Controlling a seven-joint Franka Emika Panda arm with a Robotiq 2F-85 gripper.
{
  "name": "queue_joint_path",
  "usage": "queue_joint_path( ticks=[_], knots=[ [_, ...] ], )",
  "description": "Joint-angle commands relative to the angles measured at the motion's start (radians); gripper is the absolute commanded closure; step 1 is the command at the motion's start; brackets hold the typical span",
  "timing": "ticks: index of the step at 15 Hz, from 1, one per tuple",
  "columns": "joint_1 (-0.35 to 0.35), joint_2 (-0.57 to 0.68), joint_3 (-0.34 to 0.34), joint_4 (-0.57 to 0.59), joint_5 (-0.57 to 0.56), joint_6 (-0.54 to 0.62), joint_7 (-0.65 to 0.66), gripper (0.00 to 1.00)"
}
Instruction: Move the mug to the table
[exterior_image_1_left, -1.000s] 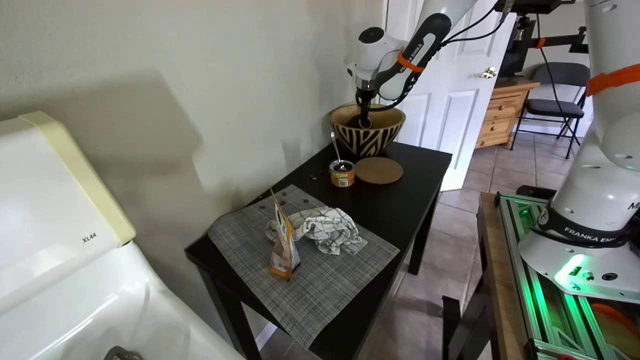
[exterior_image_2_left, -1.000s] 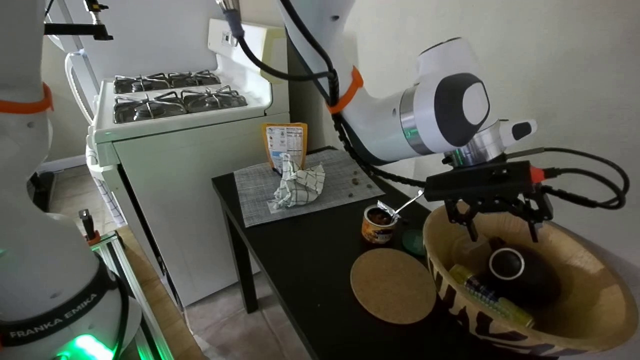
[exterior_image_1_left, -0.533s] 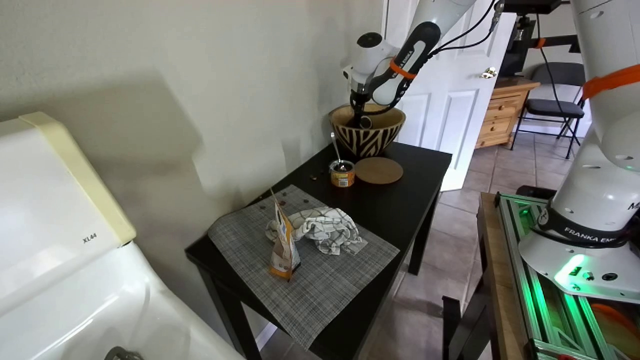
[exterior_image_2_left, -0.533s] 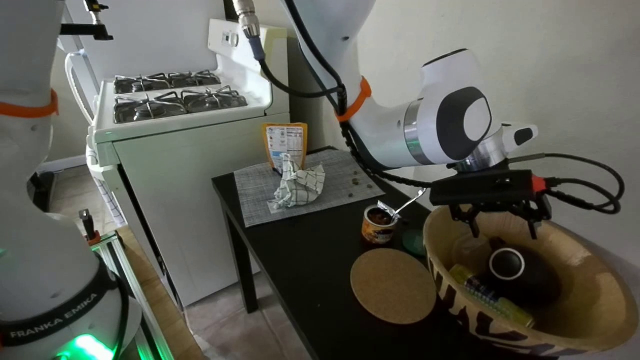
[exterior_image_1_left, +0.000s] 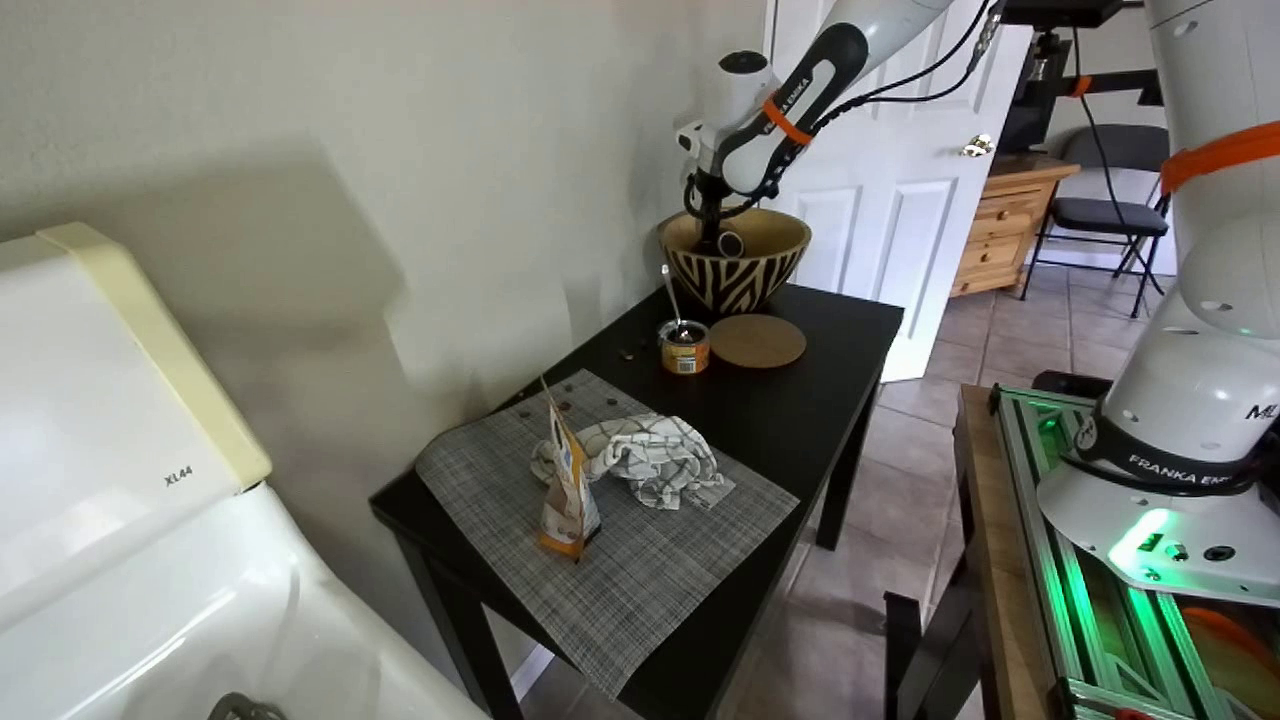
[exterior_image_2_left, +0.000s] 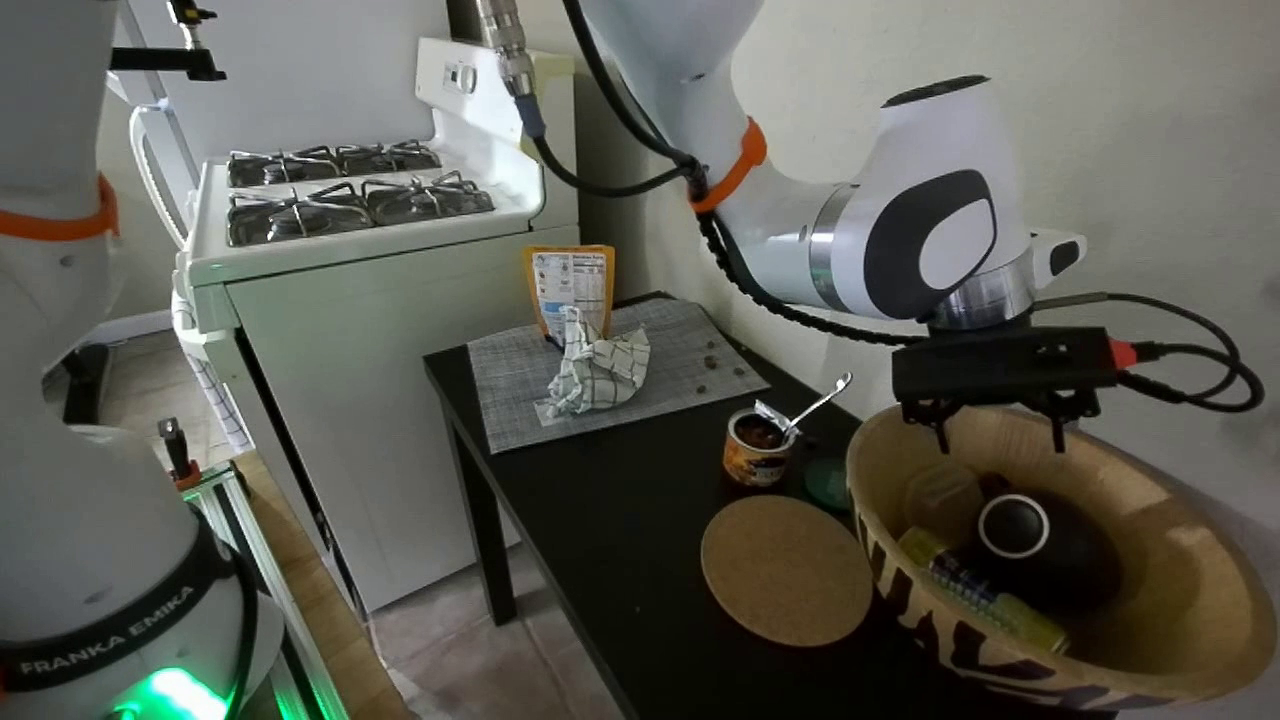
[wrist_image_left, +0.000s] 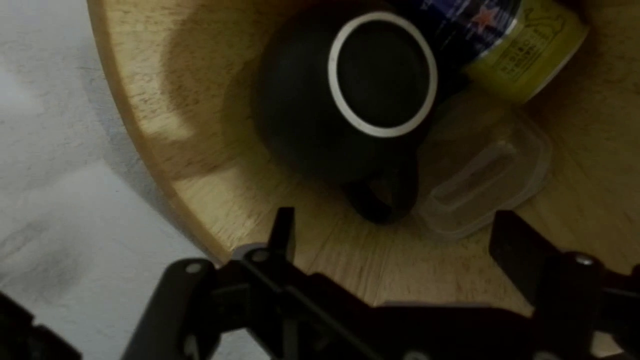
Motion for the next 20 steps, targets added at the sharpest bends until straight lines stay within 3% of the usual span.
queue_joint_path(
  ticks=[1, 6, 10, 12, 17, 20],
  knots=[
    [0.031, 0.000, -0.028, -0.003, 0.025, 0.004, -0.014, 0.00],
    [0.076, 0.034, -0.077, 0.022, -0.011, -0.003, 0.008, 0.00],
    [0.071, 0.064, -0.071, 0.050, -0.011, -0.006, -0.054, 0.02],
    [0.057, 0.084, -0.056, 0.077, 0.008, -0.019, -0.091, 0.09],
    [0.007, 0.144, -0.011, 0.167, 0.050, -0.087, -0.238, 0.40],
    [-0.004, 0.174, -0.002, 0.217, 0.067, -0.141, -0.328, 0.40]
  ],
)
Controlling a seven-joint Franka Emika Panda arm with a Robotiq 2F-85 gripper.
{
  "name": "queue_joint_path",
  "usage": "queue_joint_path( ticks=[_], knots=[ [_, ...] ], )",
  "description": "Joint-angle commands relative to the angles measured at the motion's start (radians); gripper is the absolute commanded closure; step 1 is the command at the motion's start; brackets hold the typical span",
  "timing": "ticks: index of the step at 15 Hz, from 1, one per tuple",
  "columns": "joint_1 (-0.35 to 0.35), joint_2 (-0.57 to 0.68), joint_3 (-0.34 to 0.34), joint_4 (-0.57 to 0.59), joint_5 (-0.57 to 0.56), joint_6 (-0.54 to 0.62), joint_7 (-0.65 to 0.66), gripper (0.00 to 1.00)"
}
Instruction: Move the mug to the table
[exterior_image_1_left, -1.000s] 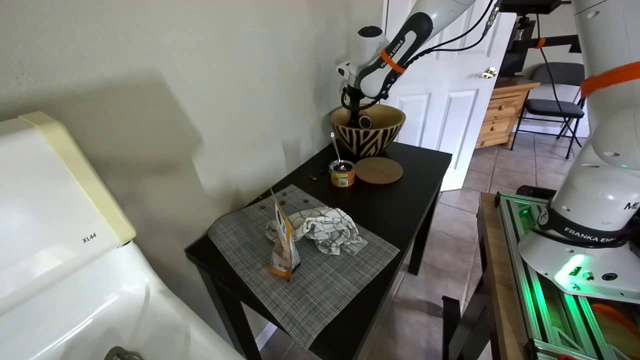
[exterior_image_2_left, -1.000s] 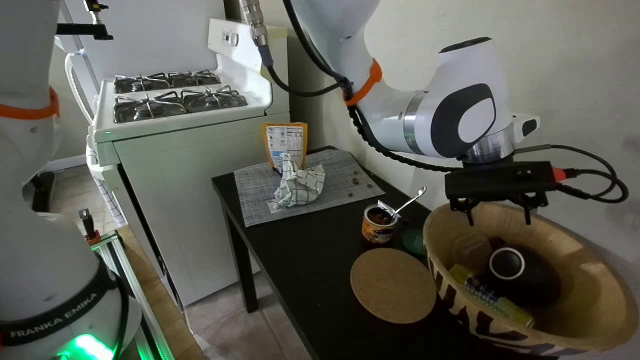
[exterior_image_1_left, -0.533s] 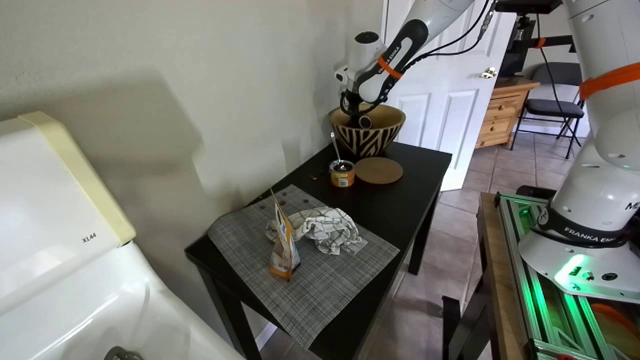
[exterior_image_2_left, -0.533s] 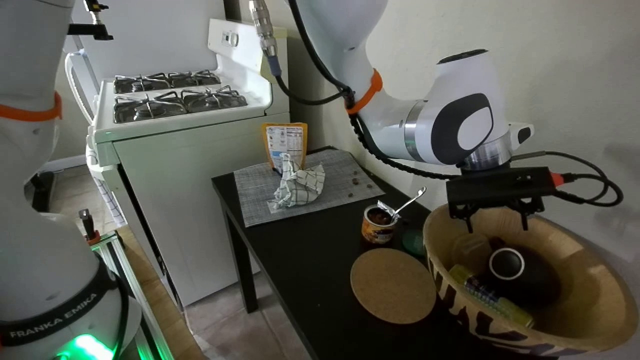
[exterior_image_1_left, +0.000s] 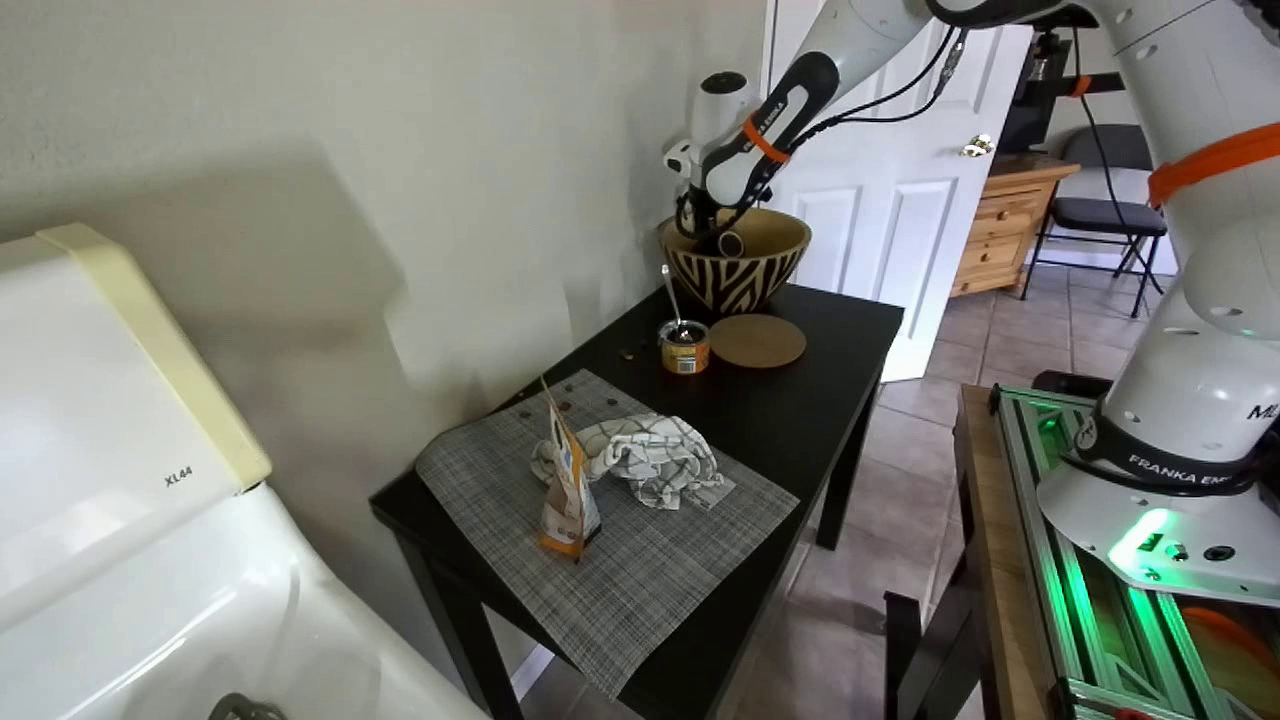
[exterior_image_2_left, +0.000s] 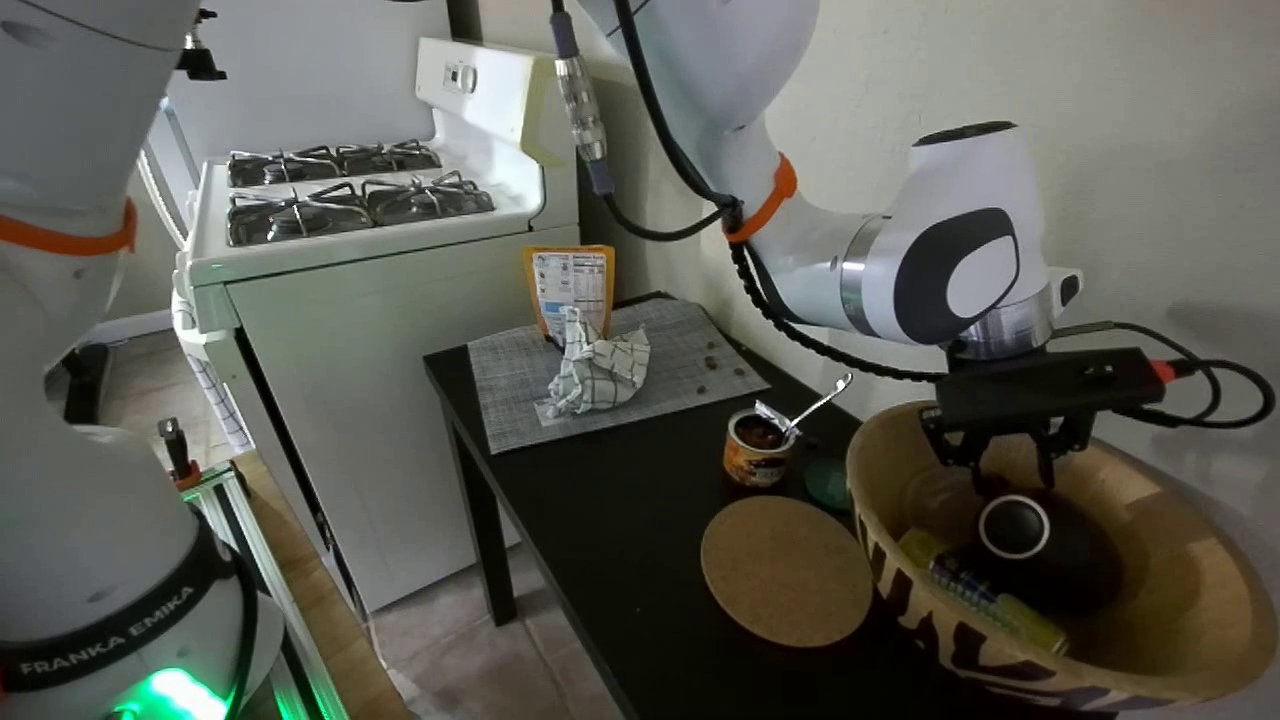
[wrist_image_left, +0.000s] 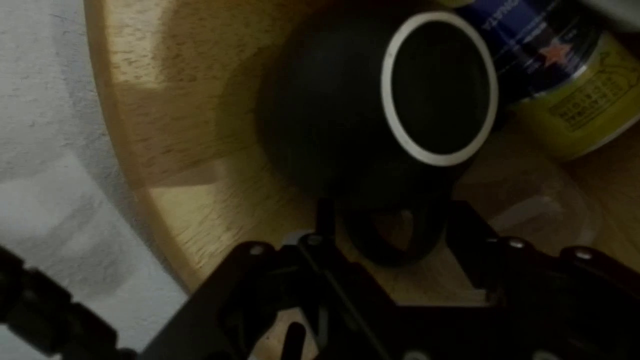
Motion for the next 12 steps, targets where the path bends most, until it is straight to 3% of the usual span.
queue_joint_path(
  ticks=[1, 5, 8, 11, 12],
  knots=[
    [-0.024, 0.050, 0.027, 0.082, 0.043, -0.078, -0.127, 0.40],
    [-0.015, 0.061, 0.025, 0.108, 0.049, -0.132, -0.230, 0.46],
    [0.002, 0.070, 0.009, 0.115, 0.042, -0.145, -0.255, 0.66],
    [0.022, 0.075, -0.008, 0.110, 0.032, -0.145, -0.246, 0.94],
    [0.029, 0.078, -0.015, 0.110, 0.028, -0.151, -0.234, 0.96]
  ],
)
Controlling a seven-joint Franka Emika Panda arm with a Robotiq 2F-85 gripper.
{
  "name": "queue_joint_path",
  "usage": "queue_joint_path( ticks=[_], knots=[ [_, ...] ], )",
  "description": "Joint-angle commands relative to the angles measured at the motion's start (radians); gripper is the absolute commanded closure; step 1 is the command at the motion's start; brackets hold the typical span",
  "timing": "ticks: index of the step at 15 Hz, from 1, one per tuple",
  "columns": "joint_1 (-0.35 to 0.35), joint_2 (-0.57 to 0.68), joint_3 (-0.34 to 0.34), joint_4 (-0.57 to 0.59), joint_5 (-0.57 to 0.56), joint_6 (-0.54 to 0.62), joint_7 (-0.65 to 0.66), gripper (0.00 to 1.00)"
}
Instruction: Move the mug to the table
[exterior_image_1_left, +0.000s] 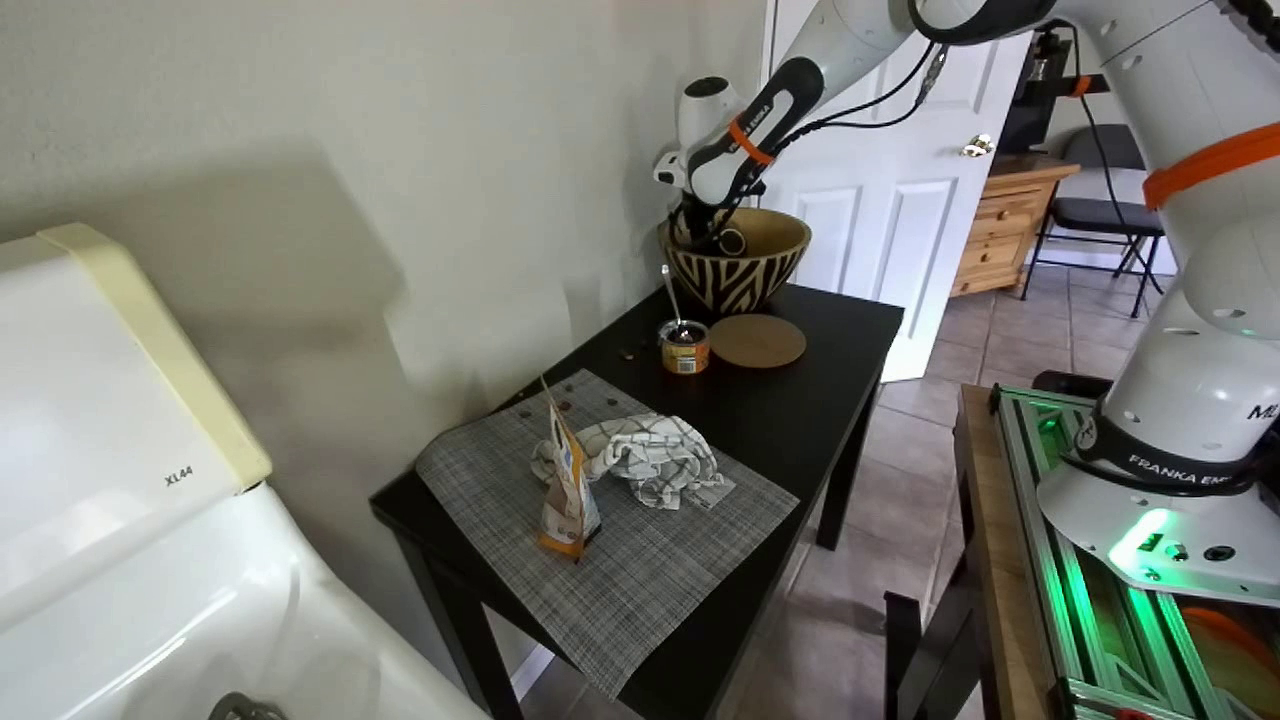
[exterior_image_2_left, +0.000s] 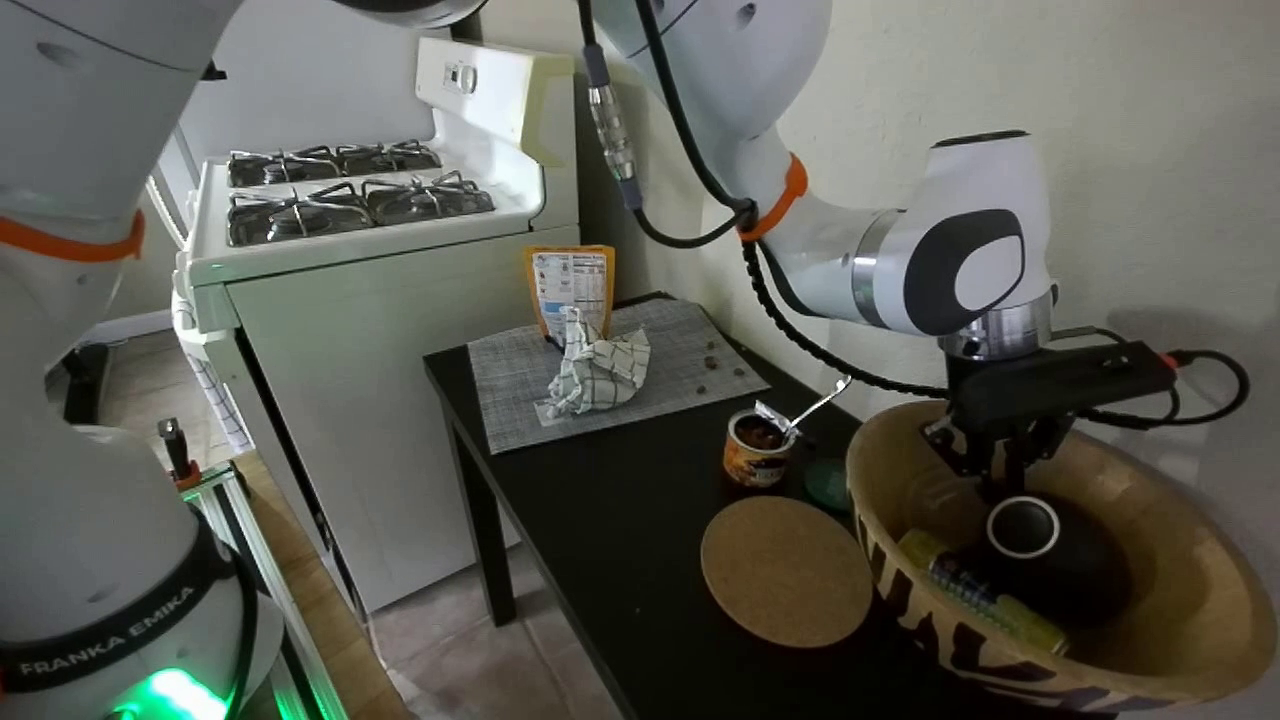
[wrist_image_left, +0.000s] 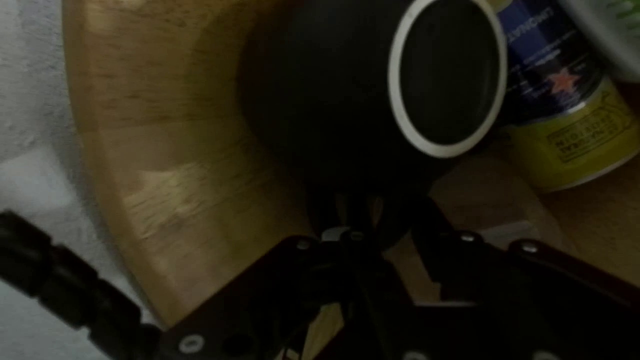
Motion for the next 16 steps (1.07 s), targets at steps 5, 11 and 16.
queue_joint_path(
  ticks=[5, 11, 16],
  knots=[
    [0.080, 0.028, -0.098, 0.017, -0.017, -0.029, 0.117, 0.94],
    [0.083, -0.118, -0.099, -0.101, 0.000, -0.040, 0.198, 0.95],
    [0.060, -0.201, -0.095, -0.151, 0.020, -0.103, 0.188, 0.95]
  ],
)
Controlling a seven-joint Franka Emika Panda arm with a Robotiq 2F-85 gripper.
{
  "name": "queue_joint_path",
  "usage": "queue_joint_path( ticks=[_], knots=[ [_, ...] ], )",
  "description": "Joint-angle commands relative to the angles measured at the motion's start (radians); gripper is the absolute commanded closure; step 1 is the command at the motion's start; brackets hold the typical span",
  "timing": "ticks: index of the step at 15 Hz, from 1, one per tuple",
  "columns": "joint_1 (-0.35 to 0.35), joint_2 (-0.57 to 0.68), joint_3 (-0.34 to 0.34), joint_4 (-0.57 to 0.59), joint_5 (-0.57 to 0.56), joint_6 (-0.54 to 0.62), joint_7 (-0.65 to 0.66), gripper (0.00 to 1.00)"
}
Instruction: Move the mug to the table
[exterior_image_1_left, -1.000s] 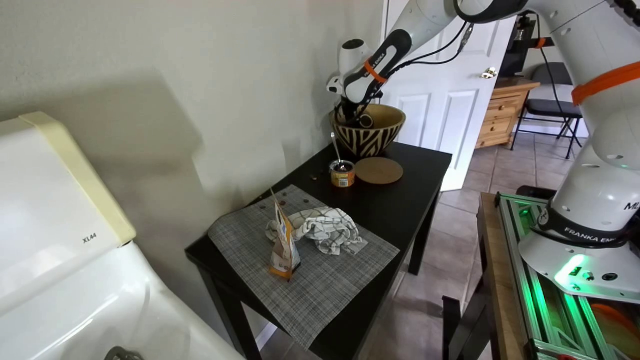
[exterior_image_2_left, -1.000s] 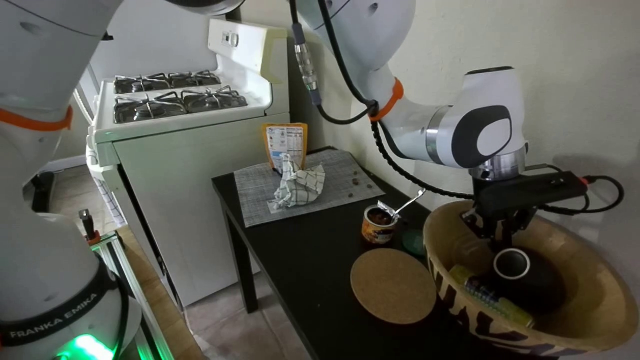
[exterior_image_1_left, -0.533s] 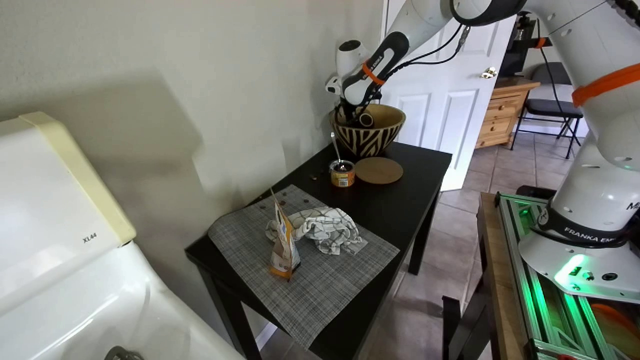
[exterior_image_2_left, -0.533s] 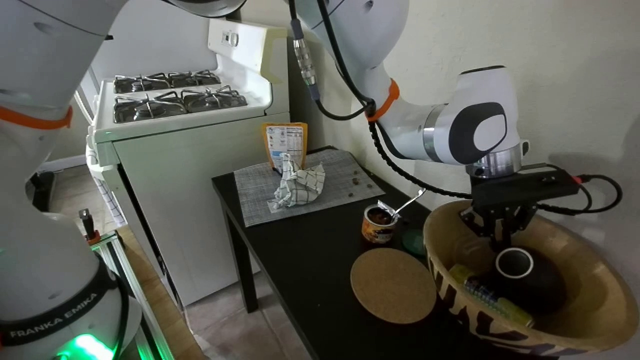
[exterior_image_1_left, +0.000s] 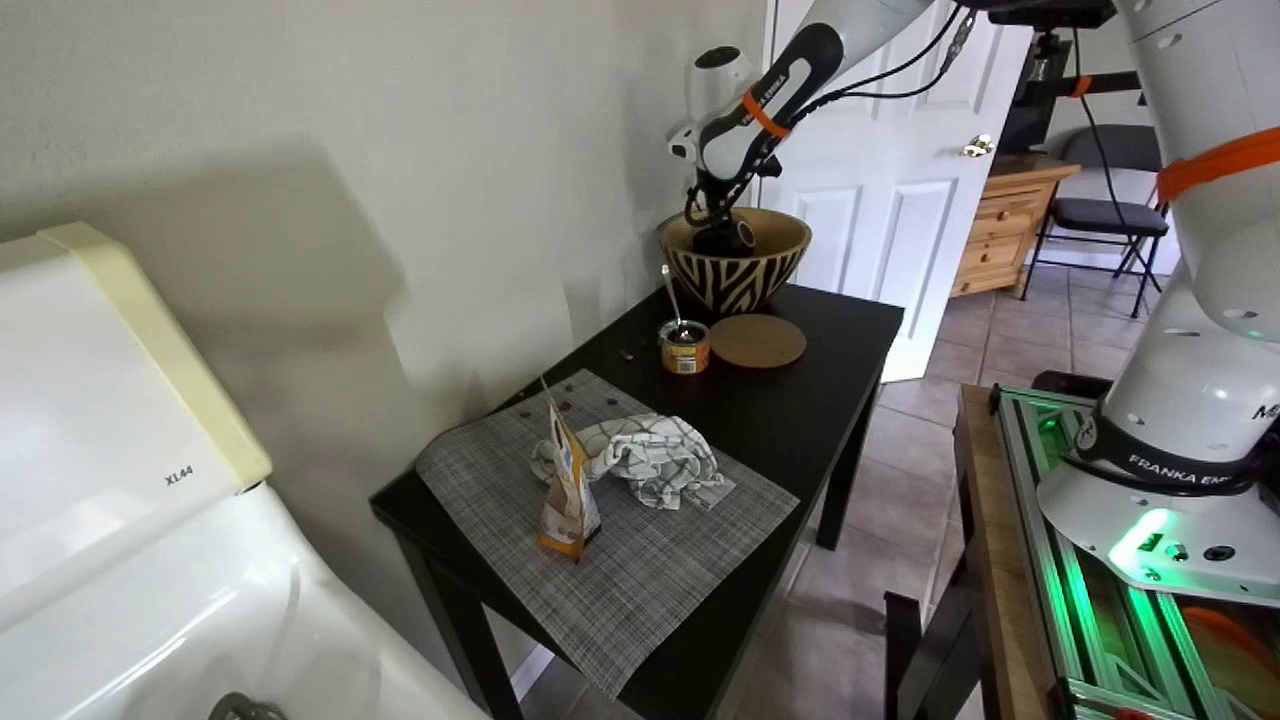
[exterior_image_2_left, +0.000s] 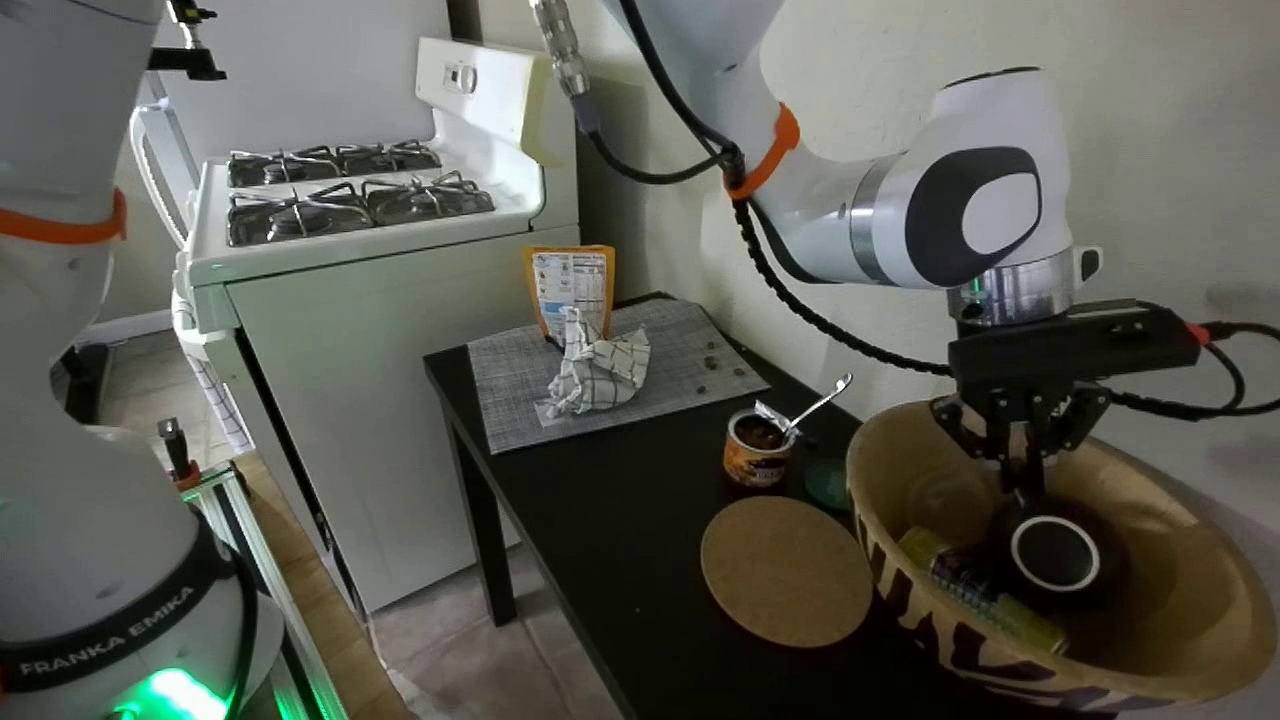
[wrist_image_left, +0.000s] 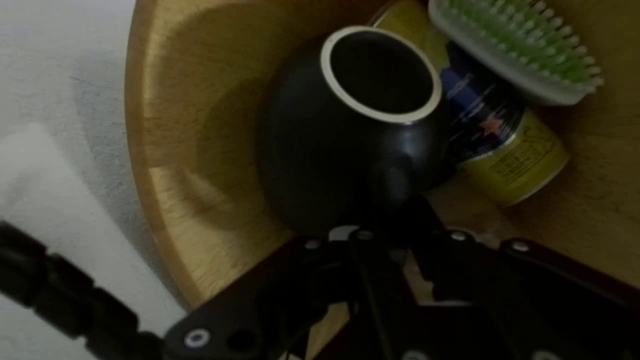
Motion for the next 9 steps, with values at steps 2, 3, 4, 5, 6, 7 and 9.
queue_joint_path(
  ticks=[2, 3, 4, 5, 6, 7, 9],
  knots=[
    [-0.012, -0.101, 0.010, -0.080, 0.026, -0.070, -0.012, 0.95],
    [-0.016, -0.109, 0.016, -0.090, 0.039, -0.065, -0.012, 0.95],
    [-0.020, -0.116, 0.023, -0.096, 0.058, -0.060, -0.012, 0.95],
    [-0.011, -0.110, 0.014, -0.097, 0.062, -0.035, 0.026, 0.95],
    [-0.005, -0.101, 0.013, -0.099, 0.070, -0.018, 0.051, 0.95],
    [0.001, -0.088, 0.010, -0.100, 0.075, 0.014, 0.088, 0.95],
    [0.012, -0.072, 0.000, -0.109, 0.063, 0.088, 0.161, 0.95]
  ],
)
